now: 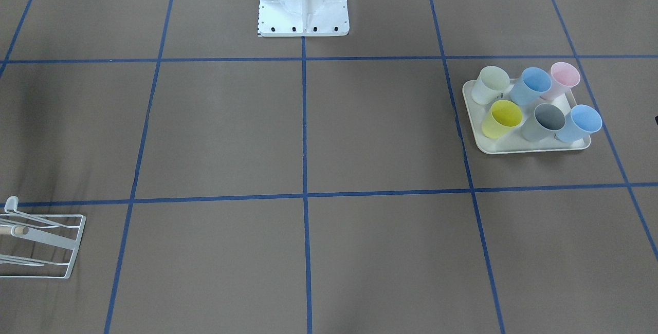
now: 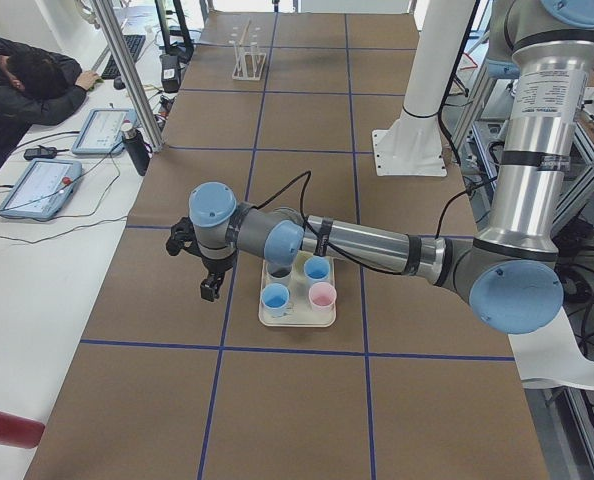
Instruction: Transfer IKEA cup to right arm and place on rack
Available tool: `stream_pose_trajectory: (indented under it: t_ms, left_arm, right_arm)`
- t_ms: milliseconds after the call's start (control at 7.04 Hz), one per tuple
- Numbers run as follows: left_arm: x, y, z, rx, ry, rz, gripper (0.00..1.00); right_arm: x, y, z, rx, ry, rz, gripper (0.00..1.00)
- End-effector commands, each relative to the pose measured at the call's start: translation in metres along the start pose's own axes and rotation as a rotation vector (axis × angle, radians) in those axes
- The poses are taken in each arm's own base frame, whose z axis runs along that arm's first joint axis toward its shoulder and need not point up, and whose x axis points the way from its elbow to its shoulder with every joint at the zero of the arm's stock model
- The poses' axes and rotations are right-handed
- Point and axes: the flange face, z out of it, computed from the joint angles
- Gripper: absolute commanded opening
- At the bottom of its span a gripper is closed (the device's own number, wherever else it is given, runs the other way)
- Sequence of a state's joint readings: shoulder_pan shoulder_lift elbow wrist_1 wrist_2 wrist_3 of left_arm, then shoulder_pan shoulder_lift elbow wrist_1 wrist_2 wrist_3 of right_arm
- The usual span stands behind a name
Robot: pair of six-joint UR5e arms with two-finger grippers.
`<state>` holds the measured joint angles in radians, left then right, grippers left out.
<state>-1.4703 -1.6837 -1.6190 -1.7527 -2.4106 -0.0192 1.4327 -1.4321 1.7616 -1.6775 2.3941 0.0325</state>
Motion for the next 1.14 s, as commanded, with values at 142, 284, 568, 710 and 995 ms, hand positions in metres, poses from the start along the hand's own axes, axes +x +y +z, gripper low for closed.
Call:
stream_pose_trajectory:
  t_ms: [142, 284, 568, 710, 995]
  left_arm:
    - [-0.017, 0.039, 0.056, -0.023, 0.012, 0.053, 1.0]
    - [-0.026, 0.064, 0.066, -0.033, 0.011, 0.013, 1.0]
    - [-0.004, 0.088, 0.089, 0.005, 0.046, -0.08, 1.0]
    - [0.005, 0.088, 0.098, -0.001, 0.058, -0.101, 0.99]
    - [0.014, 0.097, 0.125, -0.057, 0.067, -0.091, 0.99]
  right_arm:
    - [-0.054, -0.014, -0.009, 0.026, -0.018, -0.077, 1.0]
    - [-0.065, -0.021, -0.012, 0.034, -0.023, -0.048, 1.0]
    - [-0.094, -0.019, -0.015, 0.041, -0.036, -0.001, 1.0]
    - [-0.096, -0.019, -0.015, 0.041, -0.037, -0.005, 1.0]
    - [-0.108, -0.027, -0.012, 0.039, -0.039, -0.029, 1.0]
